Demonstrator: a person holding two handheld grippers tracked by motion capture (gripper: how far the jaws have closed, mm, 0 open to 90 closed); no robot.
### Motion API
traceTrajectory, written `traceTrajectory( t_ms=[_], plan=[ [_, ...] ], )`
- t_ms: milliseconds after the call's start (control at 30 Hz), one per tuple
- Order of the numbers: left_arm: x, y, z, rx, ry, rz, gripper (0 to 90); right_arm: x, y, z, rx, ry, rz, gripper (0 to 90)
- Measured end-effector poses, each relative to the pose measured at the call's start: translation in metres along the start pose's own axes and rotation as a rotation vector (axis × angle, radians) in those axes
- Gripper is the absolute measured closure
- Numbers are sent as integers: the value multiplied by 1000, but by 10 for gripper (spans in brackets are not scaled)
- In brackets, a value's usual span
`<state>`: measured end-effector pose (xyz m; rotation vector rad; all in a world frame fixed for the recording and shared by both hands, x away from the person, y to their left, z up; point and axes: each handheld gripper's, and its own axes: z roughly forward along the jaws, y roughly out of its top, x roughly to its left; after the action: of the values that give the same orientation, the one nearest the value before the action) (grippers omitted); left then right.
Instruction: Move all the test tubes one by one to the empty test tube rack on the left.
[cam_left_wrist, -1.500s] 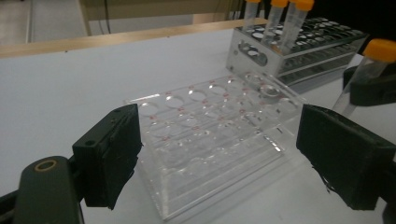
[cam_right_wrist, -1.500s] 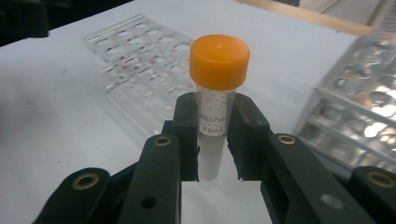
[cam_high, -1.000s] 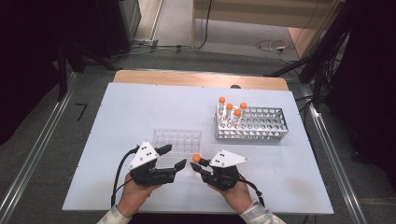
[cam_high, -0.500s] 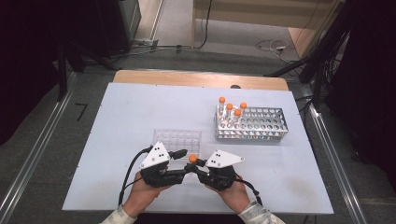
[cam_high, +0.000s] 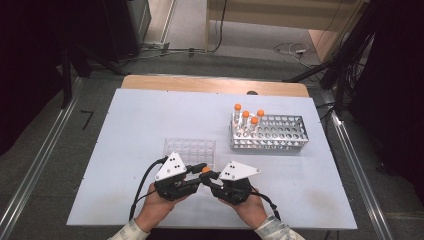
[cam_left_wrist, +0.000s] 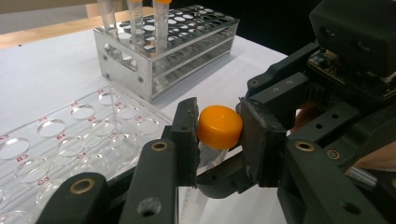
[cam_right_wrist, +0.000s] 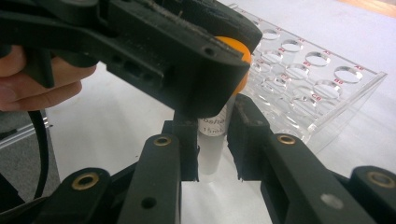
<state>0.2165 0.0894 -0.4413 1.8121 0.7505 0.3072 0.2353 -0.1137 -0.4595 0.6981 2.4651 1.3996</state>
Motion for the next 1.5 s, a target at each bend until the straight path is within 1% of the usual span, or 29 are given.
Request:
traceTrajectory(
  t_ms=[300,633,667,700,733,767,800,833,933,967,1133,1267,1500],
  plan=[
    [0,0,-1,-7,11,2,701,0,0,0,-3,8,11,714],
    [0,0,-2,-11,12,4,705,0,0,-1,-5,11,11,712],
    [0,0,-2,-13,10,2,705,0,0,-1,-5,16,11,675],
    [0,0,-2,-13,8,1,705,0,0,-1,-5,16,11,675],
    [0,1,-2,-17,6,-3,705,0,0,0,-3,20,12,620],
    [0,1,-3,-18,8,-1,706,1,0,0,-1,27,16,520],
    [1,1,-4,-20,7,-4,705,1,0,0,-3,30,9,481],
    [3,3,-7,-28,9,-14,705,2,1,0,-5,28,3,451],
    [6,5,-11,-37,14,-26,705,1,1,-2,-7,32,14,367],
    [8,6,-13,-43,15,-32,705,1,1,-2,-7,32,14,367],
    [15,13,-27,-75,37,-49,706,-3,1,-5,-2,24,23,306],
    [20,19,-39,-94,68,-59,706,-6,0,-7,-10,14,31,298],
    [36,25,-60,-132,144,-79,706,-10,1,-12,-23,-1,46,298]
  ],
)
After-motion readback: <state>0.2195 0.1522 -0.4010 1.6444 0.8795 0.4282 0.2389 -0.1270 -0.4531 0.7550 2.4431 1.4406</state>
